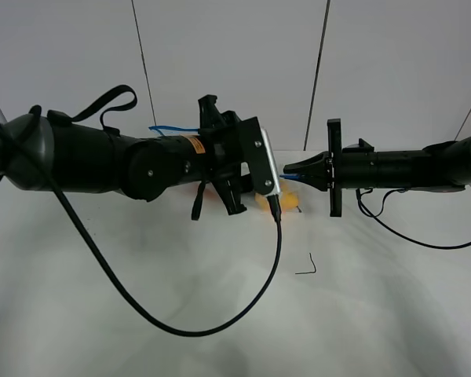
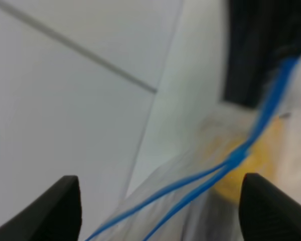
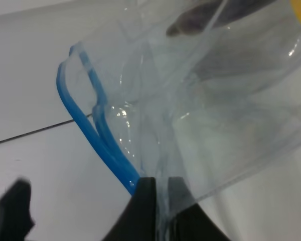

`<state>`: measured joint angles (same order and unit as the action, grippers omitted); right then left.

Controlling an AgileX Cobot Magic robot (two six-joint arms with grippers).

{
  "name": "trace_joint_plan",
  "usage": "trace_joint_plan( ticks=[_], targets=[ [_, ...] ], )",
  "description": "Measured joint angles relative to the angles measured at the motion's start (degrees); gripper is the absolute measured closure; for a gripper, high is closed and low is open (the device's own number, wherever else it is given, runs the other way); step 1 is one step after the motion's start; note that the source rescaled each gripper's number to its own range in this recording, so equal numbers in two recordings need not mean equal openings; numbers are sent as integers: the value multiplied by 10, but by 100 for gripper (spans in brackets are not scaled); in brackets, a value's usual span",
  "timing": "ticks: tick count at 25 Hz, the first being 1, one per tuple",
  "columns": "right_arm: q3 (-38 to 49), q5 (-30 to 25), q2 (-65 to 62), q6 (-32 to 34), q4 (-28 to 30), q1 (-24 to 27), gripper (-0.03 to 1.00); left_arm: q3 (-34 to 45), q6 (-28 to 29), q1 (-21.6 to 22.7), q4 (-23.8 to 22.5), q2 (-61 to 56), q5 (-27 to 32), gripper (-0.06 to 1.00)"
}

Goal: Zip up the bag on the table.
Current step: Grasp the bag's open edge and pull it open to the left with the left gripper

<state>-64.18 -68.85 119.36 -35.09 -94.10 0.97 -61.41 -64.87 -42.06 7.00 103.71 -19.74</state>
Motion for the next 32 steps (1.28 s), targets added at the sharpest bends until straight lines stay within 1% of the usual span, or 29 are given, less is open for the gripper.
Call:
trace_joint_plan(
  ticks=[3, 8, 10, 14, 16, 18, 20, 22, 25, 28, 32],
  targets=[
    [0, 0, 0, 0, 0, 0, 97, 0, 0, -12, -18, 0, 1, 3],
    [0, 0, 0, 1, 0, 0, 97, 0, 0, -11, -25, 15, -12, 3],
    [0, 0, 0, 4, 0, 0, 97, 0, -2, -11, -38, 30, -17, 3],
    [0, 0, 0, 7, 0, 0, 97, 0, -20, -11, -77, 52, -47, 3],
    [0, 0, 0, 8, 1, 0, 97, 0, -20, -11, -92, 59, -72, 3],
    [0, 0, 0, 8, 1, 0, 97, 0, -20, -11, -98, 68, -81, 5],
    [0, 0, 0, 8, 1, 0, 97, 0, -20, -11, -102, 80, -87, 10],
    [0, 0, 0, 8, 2, 0, 97, 0, -20, -11, -103, 87, -88, 16],
    [0, 0, 0, 8, 3, 0, 97, 0, -20, -11, -103, 88, -99, 30],
    [0, 0, 0, 8, 3, 0, 97, 0, -20, -11, -103, 88, -107, 39],
    [0, 0, 0, 8, 3, 0, 97, 0, -20, -11, -103, 88, -128, 43]
  ],
)
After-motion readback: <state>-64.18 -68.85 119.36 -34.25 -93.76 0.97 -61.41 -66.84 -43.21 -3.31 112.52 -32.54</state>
